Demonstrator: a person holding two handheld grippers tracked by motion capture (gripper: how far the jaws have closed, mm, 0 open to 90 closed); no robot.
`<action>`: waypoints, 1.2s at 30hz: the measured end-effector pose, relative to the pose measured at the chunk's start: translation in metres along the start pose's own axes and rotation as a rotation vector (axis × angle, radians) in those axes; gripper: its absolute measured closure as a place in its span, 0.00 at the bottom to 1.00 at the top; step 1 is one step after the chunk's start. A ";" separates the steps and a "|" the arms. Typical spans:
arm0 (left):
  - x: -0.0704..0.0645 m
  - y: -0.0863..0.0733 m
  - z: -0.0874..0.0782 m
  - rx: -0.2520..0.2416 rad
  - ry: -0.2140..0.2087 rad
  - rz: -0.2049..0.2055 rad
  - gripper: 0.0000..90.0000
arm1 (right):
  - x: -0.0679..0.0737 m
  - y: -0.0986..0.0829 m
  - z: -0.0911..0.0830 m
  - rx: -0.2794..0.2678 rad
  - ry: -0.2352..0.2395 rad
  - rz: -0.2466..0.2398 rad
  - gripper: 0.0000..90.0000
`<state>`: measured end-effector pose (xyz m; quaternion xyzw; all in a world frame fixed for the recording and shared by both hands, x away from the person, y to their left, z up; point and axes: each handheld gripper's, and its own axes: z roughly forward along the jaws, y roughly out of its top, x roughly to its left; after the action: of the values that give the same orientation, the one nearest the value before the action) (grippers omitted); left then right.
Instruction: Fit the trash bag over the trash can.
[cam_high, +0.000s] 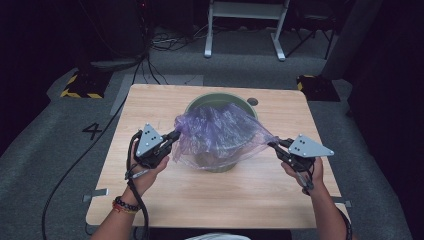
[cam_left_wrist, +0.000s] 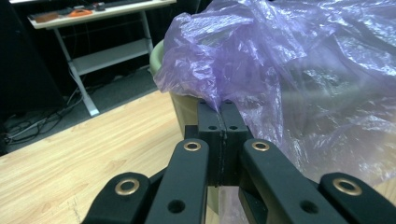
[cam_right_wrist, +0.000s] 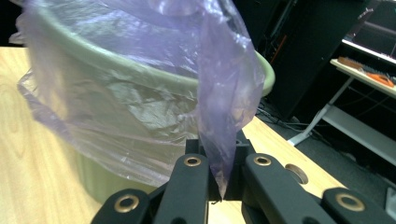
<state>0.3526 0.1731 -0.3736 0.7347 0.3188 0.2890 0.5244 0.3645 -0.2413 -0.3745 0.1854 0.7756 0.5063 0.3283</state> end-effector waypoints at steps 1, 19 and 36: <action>0.001 -0.001 0.002 0.003 0.008 0.013 1.00 | -0.002 -0.001 0.002 0.000 -0.002 0.011 1.00; 0.041 -0.007 0.039 0.014 0.019 -0.034 1.00 | -0.034 -0.011 0.050 0.027 -0.017 0.154 1.00; 0.041 -0.010 0.029 -0.042 0.076 -0.059 0.49 | -0.032 -0.018 0.054 0.056 -0.038 0.129 0.99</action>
<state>0.3986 0.1897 -0.3879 0.7024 0.3538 0.3078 0.5354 0.4264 -0.2330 -0.3955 0.2539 0.7696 0.5008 0.3042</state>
